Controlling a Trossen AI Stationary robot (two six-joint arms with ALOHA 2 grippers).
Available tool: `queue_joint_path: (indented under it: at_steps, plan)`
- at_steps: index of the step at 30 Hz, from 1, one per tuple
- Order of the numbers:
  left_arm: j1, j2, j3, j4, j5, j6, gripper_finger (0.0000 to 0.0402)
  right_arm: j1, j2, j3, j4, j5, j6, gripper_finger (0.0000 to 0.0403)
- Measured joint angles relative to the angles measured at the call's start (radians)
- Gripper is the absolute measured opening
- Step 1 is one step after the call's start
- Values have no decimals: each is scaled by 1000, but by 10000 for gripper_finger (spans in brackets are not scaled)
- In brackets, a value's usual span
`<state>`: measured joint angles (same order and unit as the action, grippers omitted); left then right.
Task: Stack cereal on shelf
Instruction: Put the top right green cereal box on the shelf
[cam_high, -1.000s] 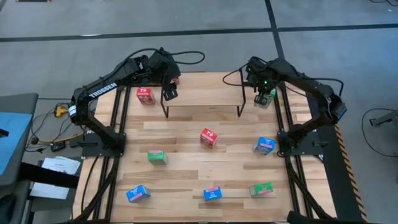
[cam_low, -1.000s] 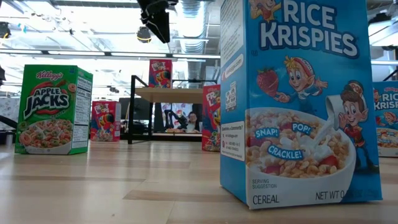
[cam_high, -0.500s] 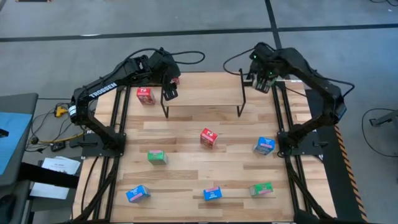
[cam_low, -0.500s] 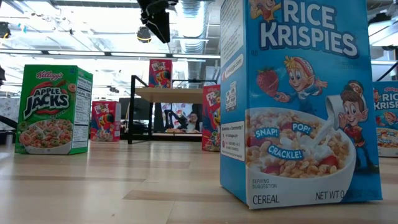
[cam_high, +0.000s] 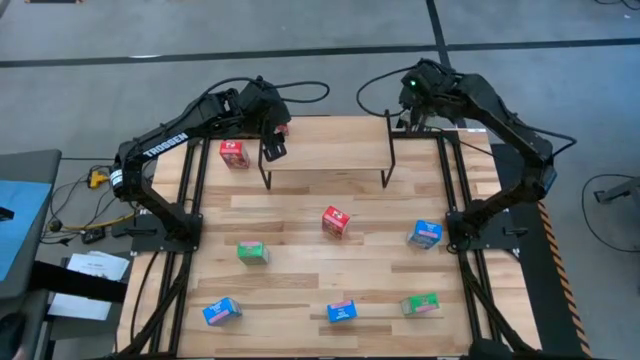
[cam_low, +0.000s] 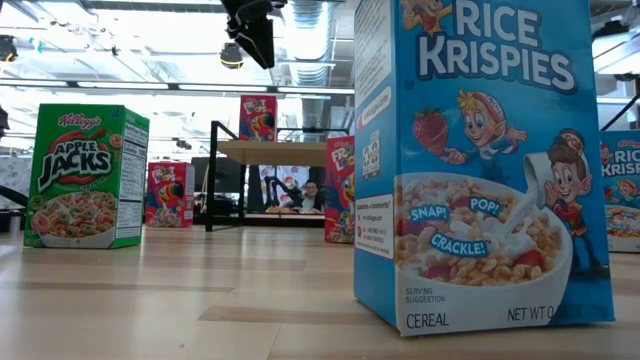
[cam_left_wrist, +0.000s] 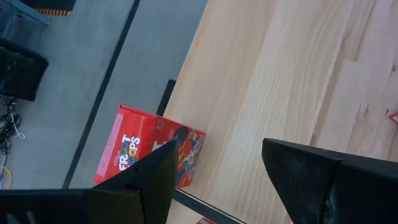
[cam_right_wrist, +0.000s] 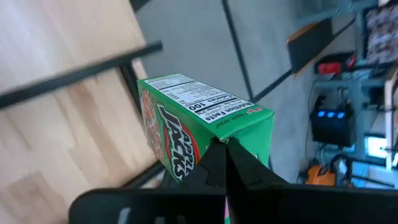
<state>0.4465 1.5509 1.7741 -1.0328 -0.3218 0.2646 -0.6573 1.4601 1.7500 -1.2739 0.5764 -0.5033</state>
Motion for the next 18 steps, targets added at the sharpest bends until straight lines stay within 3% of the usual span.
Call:
queue_joint_path:
  at_steps: [15, 18]
  plan:
    - [0, 0, 0, 0, 2, -18, 224, 148, 13, 0, 193, -3, -27, 7]
    - [0, 0, 0, 0, 2, -24, 224, 160, 38, 0, 185, -61, -23, 7]
